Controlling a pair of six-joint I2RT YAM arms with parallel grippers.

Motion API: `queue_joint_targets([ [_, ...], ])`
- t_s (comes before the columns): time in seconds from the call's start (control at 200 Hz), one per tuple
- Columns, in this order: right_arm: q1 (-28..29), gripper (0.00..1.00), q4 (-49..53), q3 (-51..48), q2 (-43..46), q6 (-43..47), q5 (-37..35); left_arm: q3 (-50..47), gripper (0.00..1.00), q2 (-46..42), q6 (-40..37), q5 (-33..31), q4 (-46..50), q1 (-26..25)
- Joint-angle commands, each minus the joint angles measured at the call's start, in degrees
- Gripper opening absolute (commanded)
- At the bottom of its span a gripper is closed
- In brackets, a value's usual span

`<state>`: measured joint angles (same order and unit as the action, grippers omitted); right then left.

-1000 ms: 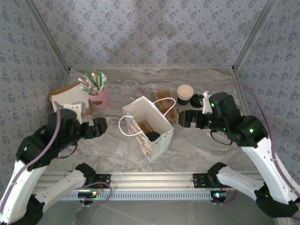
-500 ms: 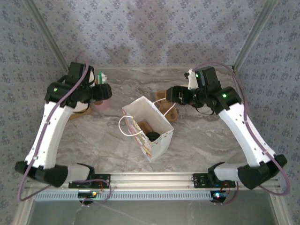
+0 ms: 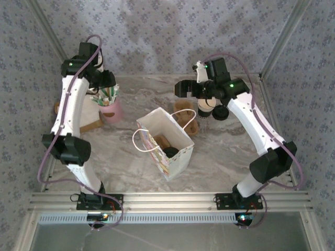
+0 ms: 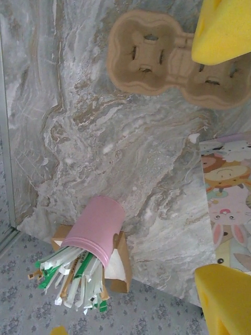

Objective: Pack the takeout coffee

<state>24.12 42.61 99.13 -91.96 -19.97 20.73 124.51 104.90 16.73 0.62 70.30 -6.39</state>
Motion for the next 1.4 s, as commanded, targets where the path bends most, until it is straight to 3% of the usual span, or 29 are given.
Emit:
queue_joint_targets([
  [0.0, -0.30, 1.00, -1.37, 2.38, -1.75, 1.62, 2.27, 7.03, 0.44, 2.91, -2.21, -0.61, 4.12, 0.71],
  [0.135, -0.30, 1.00, -1.48, 1.44, -2.37, 1.75, 2.47, 11.47, 0.42, 5.80, -2.18, -2.41, 7.83, 2.29],
  [0.5, -0.33, 1.00, -1.87, 0.07, -2.43, 2.43, 2.88, 1.83, 0.39, 1.19, -0.49, 1.13, 4.59, 8.17],
  [0.959, -0.41, 1.00, -2.02, -0.56, -2.69, 3.66, 3.04, 0.55, 0.25, 5.25, -0.38, 3.33, 3.52, 8.64],
  [1.394, -0.52, 1.00, -2.47, -1.57, -2.01, 4.98, 2.80, 2.93, 0.29, 9.16, -0.36, 2.89, 4.06, 8.61],
])
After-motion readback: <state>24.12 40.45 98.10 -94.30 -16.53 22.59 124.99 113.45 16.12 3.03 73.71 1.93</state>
